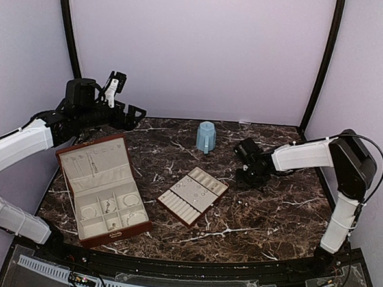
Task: Organize the mixed jewelry
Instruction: Adjust the ring at the center of the board, then pick up the ring from the center of the board.
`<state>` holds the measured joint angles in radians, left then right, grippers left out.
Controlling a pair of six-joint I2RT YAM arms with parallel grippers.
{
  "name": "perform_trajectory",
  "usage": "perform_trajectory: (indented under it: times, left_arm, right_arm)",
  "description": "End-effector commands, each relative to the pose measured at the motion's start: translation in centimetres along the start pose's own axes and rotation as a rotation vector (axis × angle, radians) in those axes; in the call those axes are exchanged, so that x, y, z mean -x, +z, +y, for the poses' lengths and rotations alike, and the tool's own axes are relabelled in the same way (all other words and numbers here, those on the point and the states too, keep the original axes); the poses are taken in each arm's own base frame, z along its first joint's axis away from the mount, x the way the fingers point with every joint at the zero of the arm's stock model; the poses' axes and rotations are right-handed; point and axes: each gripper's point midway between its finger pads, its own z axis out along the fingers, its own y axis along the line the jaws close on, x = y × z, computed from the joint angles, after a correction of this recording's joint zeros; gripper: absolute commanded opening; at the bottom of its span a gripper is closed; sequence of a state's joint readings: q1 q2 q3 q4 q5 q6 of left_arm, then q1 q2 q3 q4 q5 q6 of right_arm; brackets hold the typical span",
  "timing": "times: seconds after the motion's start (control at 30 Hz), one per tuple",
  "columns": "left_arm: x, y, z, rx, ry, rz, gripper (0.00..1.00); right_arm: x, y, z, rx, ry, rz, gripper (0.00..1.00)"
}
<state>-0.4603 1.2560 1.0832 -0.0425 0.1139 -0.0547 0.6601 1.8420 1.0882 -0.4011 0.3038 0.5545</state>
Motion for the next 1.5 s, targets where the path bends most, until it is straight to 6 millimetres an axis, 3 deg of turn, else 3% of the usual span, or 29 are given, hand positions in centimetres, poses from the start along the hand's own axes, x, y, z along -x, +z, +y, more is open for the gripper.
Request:
perform_trajectory:
  times: [0.0,0.17,0.5,1.07,1.47]
  left_arm:
    - [0.5,-0.9,-0.1,0.005,0.015,-0.026,0.99]
    - [0.7,-1.0,-0.1,0.004,0.014,-0.031,0.99]
    - [0.9,-1.3,-0.1,0.005,0.016,-0.04,0.99]
    - [1.0,-1.3,-0.1,0.007,0.019,-0.042,0.99]
    - [1.0,-1.3,0.0,0.009,0.017,-0.042,0.99]
  right_arm:
    - [1.0,-2.1,0.5,0.059,0.018,-0.024,0.17]
    - [1.2,-3.0,2.2,0.109,0.052,-0.027,0.17]
    - [1.0,-1.6,3.3,0.1,0.054,0.0,0.15]
    - [-0.2,0.1,2.7,0.047,0.062,0.044,0.1]
    - [-0.6,0.2,1.9,0.001,0.085,0.044,0.07]
